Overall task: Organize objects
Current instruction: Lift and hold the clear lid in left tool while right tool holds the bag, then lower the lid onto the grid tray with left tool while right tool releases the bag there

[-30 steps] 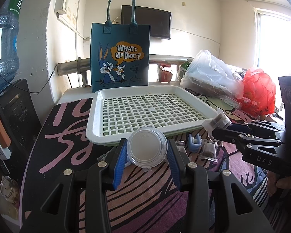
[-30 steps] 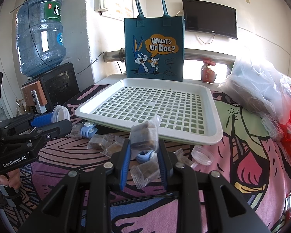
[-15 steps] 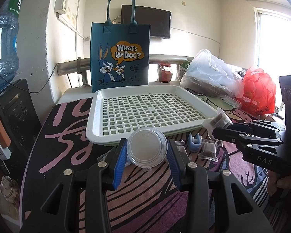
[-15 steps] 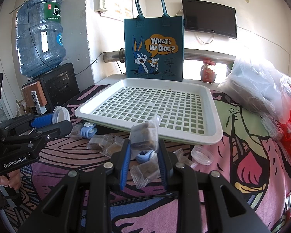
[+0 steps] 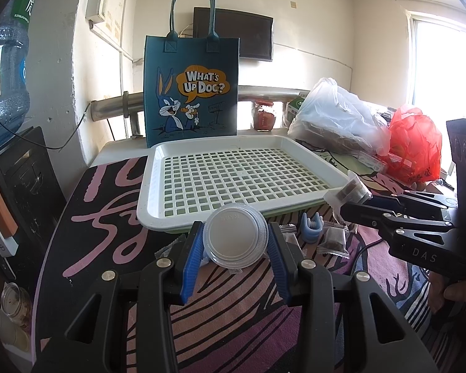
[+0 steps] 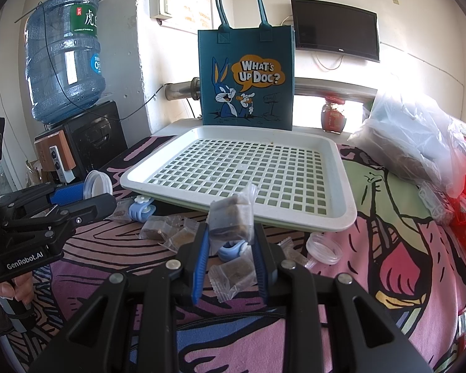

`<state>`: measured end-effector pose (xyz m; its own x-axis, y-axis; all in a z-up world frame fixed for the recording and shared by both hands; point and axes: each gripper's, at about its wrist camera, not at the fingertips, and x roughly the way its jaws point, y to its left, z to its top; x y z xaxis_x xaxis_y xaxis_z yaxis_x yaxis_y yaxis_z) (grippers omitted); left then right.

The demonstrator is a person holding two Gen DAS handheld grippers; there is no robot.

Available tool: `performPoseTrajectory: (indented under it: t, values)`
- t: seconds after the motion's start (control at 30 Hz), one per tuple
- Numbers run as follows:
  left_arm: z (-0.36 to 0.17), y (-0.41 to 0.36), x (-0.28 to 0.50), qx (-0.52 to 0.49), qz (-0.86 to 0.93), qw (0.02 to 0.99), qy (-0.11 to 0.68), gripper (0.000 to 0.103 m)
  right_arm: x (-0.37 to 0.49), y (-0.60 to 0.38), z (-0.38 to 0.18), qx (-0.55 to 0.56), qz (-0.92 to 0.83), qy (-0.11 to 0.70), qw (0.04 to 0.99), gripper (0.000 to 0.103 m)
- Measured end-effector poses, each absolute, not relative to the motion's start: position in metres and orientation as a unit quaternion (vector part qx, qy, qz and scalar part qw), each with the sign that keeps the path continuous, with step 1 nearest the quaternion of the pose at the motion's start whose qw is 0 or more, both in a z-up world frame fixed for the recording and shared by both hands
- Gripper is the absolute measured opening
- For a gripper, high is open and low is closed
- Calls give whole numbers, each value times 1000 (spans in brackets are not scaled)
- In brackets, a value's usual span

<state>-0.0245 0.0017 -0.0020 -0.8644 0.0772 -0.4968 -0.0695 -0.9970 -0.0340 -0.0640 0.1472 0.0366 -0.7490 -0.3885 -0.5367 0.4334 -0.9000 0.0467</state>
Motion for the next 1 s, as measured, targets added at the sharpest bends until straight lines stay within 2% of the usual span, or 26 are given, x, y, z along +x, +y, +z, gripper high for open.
performPoseTrajectory:
  t: [0.53,0.7,0.83,1.0]
  values:
    - [-10,-2,-33,-300,954,27,6,40,-71,144,35,304,-925,36,224,26]
    - [10,-24,-39,-313,949,31,-5,40,-76,148,59,298,-924,39,236,26]
    - [26,-43,-69,-326,945,28,-18,40,-99,149,76,312,-917,38,245,26]
    - [7,-46,-128,-370,928,14,-47,40,-151,145,65,369,-898,10,242,26]
